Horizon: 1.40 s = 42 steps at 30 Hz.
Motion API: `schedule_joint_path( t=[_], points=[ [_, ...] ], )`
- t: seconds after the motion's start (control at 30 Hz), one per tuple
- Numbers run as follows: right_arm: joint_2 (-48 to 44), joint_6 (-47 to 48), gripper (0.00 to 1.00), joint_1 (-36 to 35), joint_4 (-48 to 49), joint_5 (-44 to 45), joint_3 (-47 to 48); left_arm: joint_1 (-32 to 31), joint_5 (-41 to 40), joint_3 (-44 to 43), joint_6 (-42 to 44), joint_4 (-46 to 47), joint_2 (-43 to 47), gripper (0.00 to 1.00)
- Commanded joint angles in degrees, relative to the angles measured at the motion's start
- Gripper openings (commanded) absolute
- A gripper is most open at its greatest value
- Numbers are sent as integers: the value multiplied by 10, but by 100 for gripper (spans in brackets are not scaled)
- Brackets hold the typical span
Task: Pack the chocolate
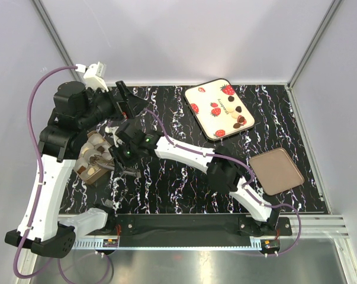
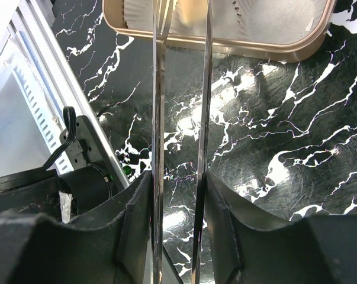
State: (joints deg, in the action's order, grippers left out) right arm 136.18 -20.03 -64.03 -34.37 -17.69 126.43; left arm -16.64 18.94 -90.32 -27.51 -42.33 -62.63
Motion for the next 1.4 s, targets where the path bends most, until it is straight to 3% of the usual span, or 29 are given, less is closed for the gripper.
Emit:
schedule_joint_path(
  t=[0.0,0.5,0.83,0.97,1.13,1.37],
  points=[
    [-1,3,45,1,8,-10,15,1,14,-1,-5,32,3,99],
    [-54,23,45,14,17,29,7,1,7,-23,4,14,0,99],
    [-245,24,43,75,113,78,-176,1,-53,-49,26,-25,24,99],
    [-329,25,43,116,128,114,-260,1,-77,-24,28,-16,37,99],
    [-431,28,44,223,93,200,-359,1,-135,29,46,-15,55,99],
    [-446,52,45,362,-3,296,-383,1,-156,172,33,35,104,99]
  ],
)
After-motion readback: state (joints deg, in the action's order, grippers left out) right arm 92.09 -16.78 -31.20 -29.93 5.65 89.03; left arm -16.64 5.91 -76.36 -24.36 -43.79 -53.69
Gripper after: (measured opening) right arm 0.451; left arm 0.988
